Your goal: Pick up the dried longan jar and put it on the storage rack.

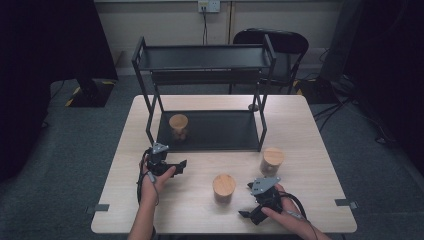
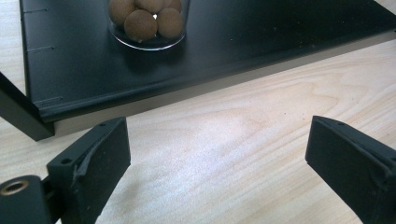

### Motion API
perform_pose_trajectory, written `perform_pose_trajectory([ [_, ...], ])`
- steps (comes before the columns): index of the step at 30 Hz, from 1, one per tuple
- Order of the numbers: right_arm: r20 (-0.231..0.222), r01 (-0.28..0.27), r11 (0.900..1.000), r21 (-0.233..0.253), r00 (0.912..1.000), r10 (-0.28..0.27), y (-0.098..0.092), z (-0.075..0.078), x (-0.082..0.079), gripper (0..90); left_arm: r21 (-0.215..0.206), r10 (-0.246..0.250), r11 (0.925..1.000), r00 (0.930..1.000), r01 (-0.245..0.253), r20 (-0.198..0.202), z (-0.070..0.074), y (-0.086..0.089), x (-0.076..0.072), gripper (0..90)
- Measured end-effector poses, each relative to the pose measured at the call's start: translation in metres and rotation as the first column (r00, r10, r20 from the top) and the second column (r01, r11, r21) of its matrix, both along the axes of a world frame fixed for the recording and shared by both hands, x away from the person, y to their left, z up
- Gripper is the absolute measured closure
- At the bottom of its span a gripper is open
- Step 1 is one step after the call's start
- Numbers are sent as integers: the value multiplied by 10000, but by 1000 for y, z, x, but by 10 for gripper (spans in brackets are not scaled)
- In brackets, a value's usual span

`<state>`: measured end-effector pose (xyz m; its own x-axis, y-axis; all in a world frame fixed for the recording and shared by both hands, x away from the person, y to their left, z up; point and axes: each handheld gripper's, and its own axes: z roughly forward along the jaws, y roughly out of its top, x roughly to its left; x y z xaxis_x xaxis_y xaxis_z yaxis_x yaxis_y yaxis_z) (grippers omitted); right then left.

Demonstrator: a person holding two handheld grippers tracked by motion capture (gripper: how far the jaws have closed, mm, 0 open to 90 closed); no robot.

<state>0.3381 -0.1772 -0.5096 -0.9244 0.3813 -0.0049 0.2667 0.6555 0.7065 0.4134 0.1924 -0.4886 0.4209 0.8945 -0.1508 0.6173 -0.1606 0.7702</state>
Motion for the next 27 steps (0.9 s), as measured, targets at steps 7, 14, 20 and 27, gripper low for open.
perform_pose_trajectory([
  [7, 0, 0, 10000, 0, 10000, 0, 0, 0, 0, 0, -73, -7, 10000, 10000, 7, 31, 0, 2, -5, 64],
  [14, 0, 0, 10000, 0, 10000, 0, 0, 0, 0, 0, -76, -3, 10000, 10000, 3, -27, -1, 6, -12, 63],
  [20, -2, 7, 10000, 2, 10000, -7, 0, 0, 0, 0, -137, -6, 9999, 10000, 5, -69, -4, 10, -17, 63],
  [27, -9, 17, 10000, 6, 10000, -17, 0, 0, 0, 0, -66, -20, 10000, 9999, 19, -129, -7, 14, -23, 63],
])
